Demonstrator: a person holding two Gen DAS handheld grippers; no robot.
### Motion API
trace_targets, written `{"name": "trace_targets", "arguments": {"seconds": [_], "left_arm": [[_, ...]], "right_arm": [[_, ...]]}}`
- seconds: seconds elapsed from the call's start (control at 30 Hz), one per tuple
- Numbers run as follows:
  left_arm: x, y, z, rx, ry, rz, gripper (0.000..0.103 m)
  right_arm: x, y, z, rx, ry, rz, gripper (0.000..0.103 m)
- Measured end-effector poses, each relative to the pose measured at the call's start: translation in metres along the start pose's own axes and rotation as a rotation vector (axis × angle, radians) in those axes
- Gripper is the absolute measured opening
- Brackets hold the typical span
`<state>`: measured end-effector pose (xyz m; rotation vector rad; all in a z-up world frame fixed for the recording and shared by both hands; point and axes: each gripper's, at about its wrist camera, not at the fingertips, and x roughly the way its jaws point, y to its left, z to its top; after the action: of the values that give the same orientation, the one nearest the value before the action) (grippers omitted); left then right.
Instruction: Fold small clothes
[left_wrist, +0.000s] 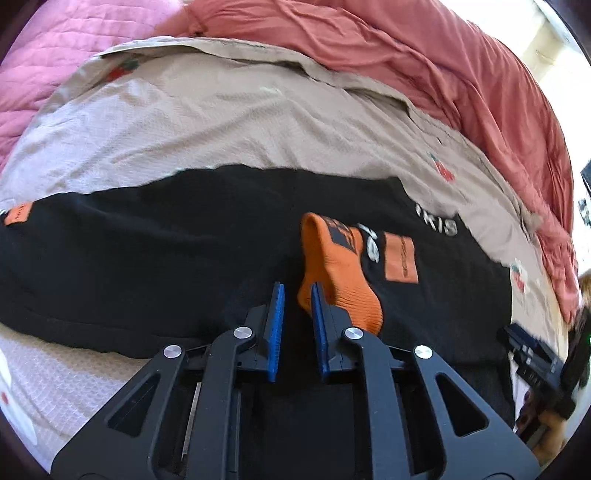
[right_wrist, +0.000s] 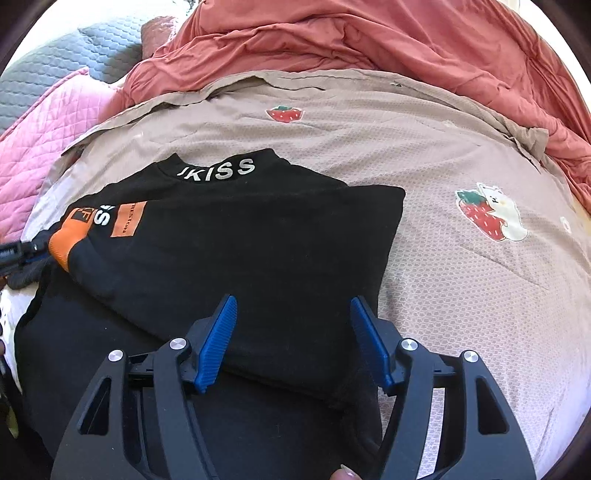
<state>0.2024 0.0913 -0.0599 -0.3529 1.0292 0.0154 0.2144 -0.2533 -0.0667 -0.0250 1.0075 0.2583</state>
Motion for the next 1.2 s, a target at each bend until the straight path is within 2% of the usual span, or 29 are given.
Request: {"name": "trace_targets", "arguments": {"seconds": [0.07, 0.2, 0.3, 0.43, 0.5, 0.63, 0.73, 0.8, 0.87, 1.07, 1.13, 1.2], "left_arm": [[0.001, -0.010, -0.002, 0.055, -0.003, -0.002, 0.008], [-0.005, -0.034, -0.003, 0.143, -0.022, -0.053, 0.008], [-0.002, -0.047, -0.003, 0.168, 0.001, -0.071, 0.011], [0.006, -0.048, -0.005, 0.171, 0.023, -0.077, 0.014], [0.013, -0.043, -0.007, 0.162, 0.059, -0.066, 0.014], [0.024, -0.021, -0.006, 0.099, 0.144, 0.003, 0.013], [0.027, -0.005, -0.008, 0.077, 0.181, 0.055, 0.012], [0.026, 0.003, -0.010, 0.060, 0.182, 0.041, 0.012], [0.020, 0.003, -0.010, 0.063, 0.157, 0.039, 0.012], [-0.021, -0.008, -0.006, 0.067, 0.004, 0.045, 0.013], [-0.038, -0.024, -0.004, 0.093, -0.061, 0.026, 0.013], [-0.042, -0.042, -0.004, 0.126, -0.078, -0.004, 0.016]], "right_arm": [[0.000, -0.001, 0.000, 0.009, 0.001, 0.007, 0.063], [0.002, 0.001, 0.000, 0.003, 0.002, 0.011, 0.063], [0.003, 0.002, -0.001, 0.000, 0.008, 0.019, 0.063], [0.003, 0.002, -0.001, 0.003, 0.007, 0.020, 0.063], [0.004, 0.002, -0.001, 0.007, 0.007, 0.022, 0.063], [0.004, 0.002, -0.001, 0.008, 0.007, 0.024, 0.063], [0.004, 0.003, -0.001, 0.010, 0.006, 0.023, 0.063], [0.005, 0.003, -0.002, 0.009, 0.010, 0.022, 0.063], [0.004, 0.001, -0.001, 0.009, 0.011, 0.021, 0.063], [-0.003, -0.004, 0.001, 0.016, -0.004, 0.007, 0.063], [-0.009, -0.008, 0.002, 0.027, -0.020, 0.011, 0.063], [-0.014, -0.008, 0.002, 0.027, -0.038, 0.013, 0.063]]}}
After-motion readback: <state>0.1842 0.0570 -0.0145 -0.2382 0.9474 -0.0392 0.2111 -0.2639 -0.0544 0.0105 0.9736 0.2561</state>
